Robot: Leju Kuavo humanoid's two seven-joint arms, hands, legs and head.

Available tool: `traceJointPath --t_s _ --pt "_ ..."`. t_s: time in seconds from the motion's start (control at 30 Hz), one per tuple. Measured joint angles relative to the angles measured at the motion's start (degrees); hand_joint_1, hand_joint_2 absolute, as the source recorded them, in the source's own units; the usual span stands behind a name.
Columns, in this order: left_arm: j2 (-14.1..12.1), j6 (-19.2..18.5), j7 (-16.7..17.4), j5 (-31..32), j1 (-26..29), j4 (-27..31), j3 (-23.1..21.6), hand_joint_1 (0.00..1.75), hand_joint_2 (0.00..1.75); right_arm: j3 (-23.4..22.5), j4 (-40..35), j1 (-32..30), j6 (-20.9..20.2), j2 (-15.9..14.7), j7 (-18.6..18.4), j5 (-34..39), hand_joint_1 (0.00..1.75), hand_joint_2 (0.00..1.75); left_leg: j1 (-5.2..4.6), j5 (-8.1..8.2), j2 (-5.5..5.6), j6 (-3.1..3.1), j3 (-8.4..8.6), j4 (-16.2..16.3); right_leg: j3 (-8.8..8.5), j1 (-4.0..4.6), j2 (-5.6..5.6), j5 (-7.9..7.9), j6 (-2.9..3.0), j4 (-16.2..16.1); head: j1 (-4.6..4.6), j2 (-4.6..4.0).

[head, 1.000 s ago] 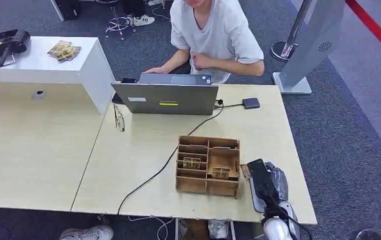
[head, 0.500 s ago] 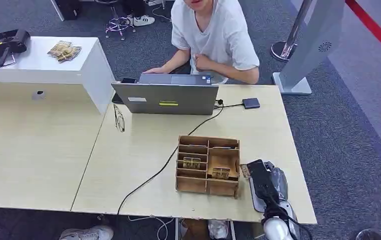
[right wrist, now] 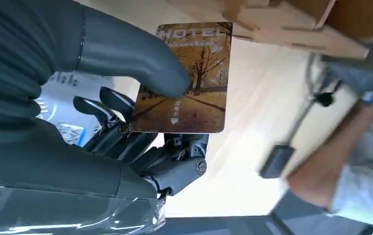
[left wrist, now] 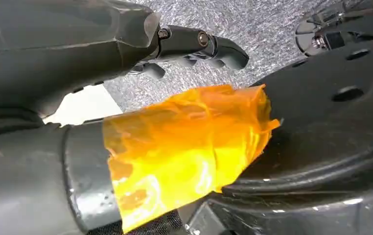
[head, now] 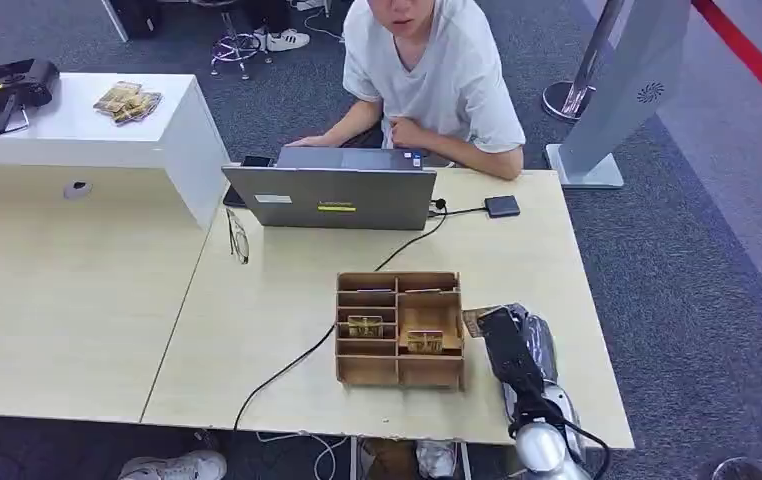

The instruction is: Pass the card to the sensor for recognition and then transmit it.

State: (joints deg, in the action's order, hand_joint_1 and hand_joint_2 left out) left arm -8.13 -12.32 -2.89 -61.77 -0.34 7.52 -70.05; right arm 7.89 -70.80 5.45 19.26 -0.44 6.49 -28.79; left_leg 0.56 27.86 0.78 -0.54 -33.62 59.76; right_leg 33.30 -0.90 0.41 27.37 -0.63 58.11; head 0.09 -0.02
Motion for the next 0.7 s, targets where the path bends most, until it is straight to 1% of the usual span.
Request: traceJointPath --t_s 0.03,0.07,0.1,0.13,0.17,0.2,0.23,0.3,0.37,0.4,0.7 --pt "2.02 4.18 -3.29 -2.32 -0.34 -0.22 0.02 0.00 0.00 0.04 -2.26 -1.52 2.69 -0.13 -0.66 0.11 1.75 1.75 -0.07 0.00 0.15 0.00 -0.02 0.02 0.04 -0.08 -0.11 0.03 -0.01 -0.05 -0.11 0.00" --pt "3.55 10.69 -5.56 -4.33 -1.10 -0.48 0.18 0.00 0.00 -0.11 -5.02 -3.75 5.36 -0.44 -0.57 0.66 1.75 1.75 -0.11 0.01 0.49 0.02 -0.07 0.01 -0.07 -0.15 -0.39 0.17 -0.21 -0.05 -0.18 0.00" --pt "6.13 22.35 -6.29 -5.30 -2.12 -0.42 0.42 0.00 0.00 -0.31 -8.55 -6.45 7.12 -0.83 0.13 1.13 1.75 1.75 -0.19 0.01 0.87 0.03 -0.13 -0.04 -0.28 -0.20 -0.71 0.25 -0.27 -0.01 -0.11 0.00" --pt "8.43 31.66 -6.29 -5.75 -2.87 -0.20 0.57 0.00 0.00 -0.31 -10.80 -8.16 7.05 -1.01 0.26 1.20 1.75 1.75 -0.16 0.02 0.87 0.05 -0.18 -0.04 -0.30 -0.20 -0.73 0.24 -0.27 -0.01 -0.09 0.00" --pt "10.13 39.54 -6.27 -6.09 -3.43 -0.13 0.74 0.00 0.00 -0.33 -13.03 -9.33 6.99 -1.27 0.20 1.07 1.75 1.75 -0.15 0.08 0.74 0.14 -0.17 -0.03 -0.27 -0.19 -0.59 0.21 -0.28 -0.04 -0.02 0.00" --pt "11.80 44.51 -6.27 -6.27 -4.00 0.09 0.94 0.00 0.00 -0.40 -15.06 -10.13 6.86 -1.40 0.00 0.79 1.75 1.75 -0.17 0.11 0.51 0.17 -0.14 -0.03 -0.24 -0.22 -0.40 0.20 -0.29 -0.05 -0.02 0.00" --pt "12.83 46.07 -6.27 -6.14 -4.50 0.24 0.96 0.00 0.00 -0.42 -16.77 -10.67 6.70 -1.51 -0.24 0.33 1.75 1.75 -0.16 0.17 0.30 0.24 -0.09 -0.02 -0.25 -0.21 -0.19 0.17 -0.28 -0.09 -0.04 0.00" --pt "13.42 43.88 -6.42 -6.12 -4.99 0.22 0.96 0.00 0.00 -0.42 -19.50 -12.12 6.84 -1.53 -0.74 -0.53 1.75 1.75 -0.23 0.24 0.17 0.36 0.01 0.01 -0.26 -0.23 -0.14 0.13 -0.30 -0.17 -0.09 0.00" --pt "13.79 42.68 -7.01 -6.12 -4.90 0.24 0.96 0.00 0.00 -0.44 -21.80 -14.04 7.10 -1.68 -0.42 -0.90 1.75 1.75 -0.23 0.24 0.18 0.38 -0.01 0.00 -0.27 -0.23 -0.18 0.16 -0.34 -0.17 -0.05 0.00" --pt "13.86 42.20 -7.08 -5.92 -4.88 0.24 0.96 0.00 0.00 -0.44 -22.56 -14.69 7.12 -1.73 -0.26 -0.98 1.75 1.75 -0.20 0.24 0.17 0.37 -0.03 0.00 -0.27 -0.19 -0.16 0.15 -0.34 -0.17 -0.09 0.00" --pt "14.01 41.98 -7.27 -6.14 -4.92 0.22 0.98 0.00 0.00 -0.88 -26.75 -17.81 8.02 -2.05 0.88 -1.18 1.75 1.75 -0.20 0.24 0.10 0.37 -0.01 0.00 -0.27 -0.20 -0.14 0.16 -0.34 -0.16 -0.11 0.00"
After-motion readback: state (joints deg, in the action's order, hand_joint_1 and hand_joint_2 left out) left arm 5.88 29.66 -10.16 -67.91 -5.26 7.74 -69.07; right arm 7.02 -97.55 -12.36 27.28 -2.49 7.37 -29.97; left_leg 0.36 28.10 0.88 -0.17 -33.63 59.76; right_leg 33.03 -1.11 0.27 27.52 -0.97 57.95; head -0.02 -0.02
